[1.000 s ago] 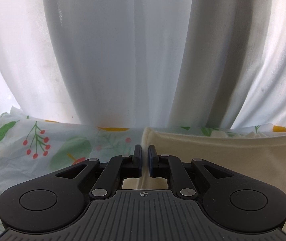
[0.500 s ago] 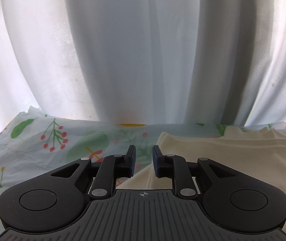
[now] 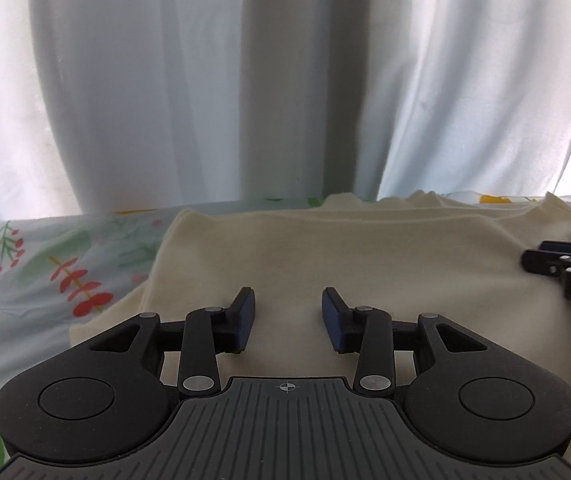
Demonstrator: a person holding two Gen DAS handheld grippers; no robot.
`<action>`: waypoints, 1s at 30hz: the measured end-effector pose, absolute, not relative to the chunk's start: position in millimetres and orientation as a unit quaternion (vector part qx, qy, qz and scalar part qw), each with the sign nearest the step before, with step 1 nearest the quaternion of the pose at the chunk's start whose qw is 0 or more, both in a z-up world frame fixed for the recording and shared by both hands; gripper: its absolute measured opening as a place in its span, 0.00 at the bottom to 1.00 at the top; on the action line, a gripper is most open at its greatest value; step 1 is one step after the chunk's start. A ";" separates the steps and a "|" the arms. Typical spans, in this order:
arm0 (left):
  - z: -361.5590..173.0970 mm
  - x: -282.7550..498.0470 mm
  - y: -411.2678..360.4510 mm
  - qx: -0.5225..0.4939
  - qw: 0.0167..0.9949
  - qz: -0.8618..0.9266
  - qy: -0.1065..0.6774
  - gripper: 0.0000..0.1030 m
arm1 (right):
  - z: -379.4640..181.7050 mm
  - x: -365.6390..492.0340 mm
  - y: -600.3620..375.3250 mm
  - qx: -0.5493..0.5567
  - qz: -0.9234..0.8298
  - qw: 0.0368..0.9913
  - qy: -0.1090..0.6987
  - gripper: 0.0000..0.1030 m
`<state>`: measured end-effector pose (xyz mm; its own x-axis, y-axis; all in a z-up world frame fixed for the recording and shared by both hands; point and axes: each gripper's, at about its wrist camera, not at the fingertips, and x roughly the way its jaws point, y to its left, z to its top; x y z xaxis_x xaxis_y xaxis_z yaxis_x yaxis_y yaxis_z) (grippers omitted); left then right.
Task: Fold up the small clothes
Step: 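Lay the hem over the sweater body and open both grippers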
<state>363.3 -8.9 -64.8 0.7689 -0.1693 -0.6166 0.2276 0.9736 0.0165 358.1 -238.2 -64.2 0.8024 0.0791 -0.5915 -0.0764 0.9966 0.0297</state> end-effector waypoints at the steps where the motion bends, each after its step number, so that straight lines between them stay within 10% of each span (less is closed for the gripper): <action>1: -64.6 364.8 -4.9 0.039 0.940 -0.103 0.324 0.41 | -64.7 361.0 -251.6 0.013 0.021 0.950 0.311 0.23; 30: -65.6 360.2 -56.0 0.020 0.921 -0.151 0.360 0.57 | -61.1 349.4 -211.7 0.001 0.035 0.947 0.320 0.17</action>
<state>360.2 -56.0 -65.6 0.6956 -0.2637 -0.6683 0.2927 0.9535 -0.0716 349.4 -211.7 -61.1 0.7925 0.0661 -0.6063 -0.0648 0.9976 0.0241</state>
